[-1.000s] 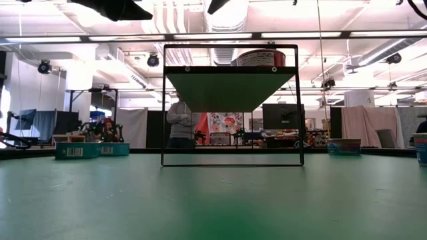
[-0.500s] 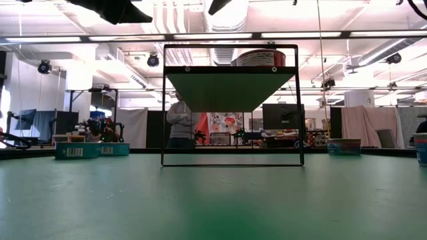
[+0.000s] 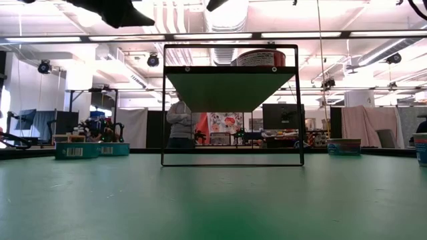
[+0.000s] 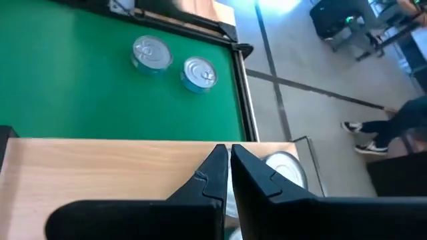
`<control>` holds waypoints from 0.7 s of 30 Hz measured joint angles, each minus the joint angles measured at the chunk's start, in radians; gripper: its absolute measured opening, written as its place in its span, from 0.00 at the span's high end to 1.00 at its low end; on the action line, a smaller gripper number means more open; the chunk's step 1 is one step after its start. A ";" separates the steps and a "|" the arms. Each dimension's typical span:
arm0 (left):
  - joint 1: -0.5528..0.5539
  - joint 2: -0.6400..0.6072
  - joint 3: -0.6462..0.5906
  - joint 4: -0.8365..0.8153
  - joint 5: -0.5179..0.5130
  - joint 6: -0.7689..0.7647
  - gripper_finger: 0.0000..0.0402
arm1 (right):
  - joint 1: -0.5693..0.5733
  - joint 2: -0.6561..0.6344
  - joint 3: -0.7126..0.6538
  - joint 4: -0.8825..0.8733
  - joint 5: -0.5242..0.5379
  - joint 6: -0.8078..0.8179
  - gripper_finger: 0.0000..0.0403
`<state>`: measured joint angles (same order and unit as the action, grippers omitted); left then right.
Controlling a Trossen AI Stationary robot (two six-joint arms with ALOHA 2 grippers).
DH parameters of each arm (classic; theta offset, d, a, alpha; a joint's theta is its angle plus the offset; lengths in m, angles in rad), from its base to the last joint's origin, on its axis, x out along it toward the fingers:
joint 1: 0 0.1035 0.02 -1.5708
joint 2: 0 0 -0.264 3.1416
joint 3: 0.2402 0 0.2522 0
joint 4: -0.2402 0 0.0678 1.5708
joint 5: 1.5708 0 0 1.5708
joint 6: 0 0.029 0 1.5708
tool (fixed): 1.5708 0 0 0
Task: Stack canned seafood by type on shelf
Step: Stack the blue tuna can on top of the blue tuna can on the shelf
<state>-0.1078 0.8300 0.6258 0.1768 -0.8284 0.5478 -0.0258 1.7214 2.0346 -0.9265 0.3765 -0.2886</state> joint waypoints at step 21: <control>0.274 0.193 0.278 -0.282 0.528 -0.207 0.50 | -0.356 -0.302 -0.305 0.064 -0.175 0.274 0.97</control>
<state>0.1664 1.0228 0.9040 -0.1051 -0.3005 0.3406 -0.3822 1.4198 1.7295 -0.8623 0.2019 -0.0143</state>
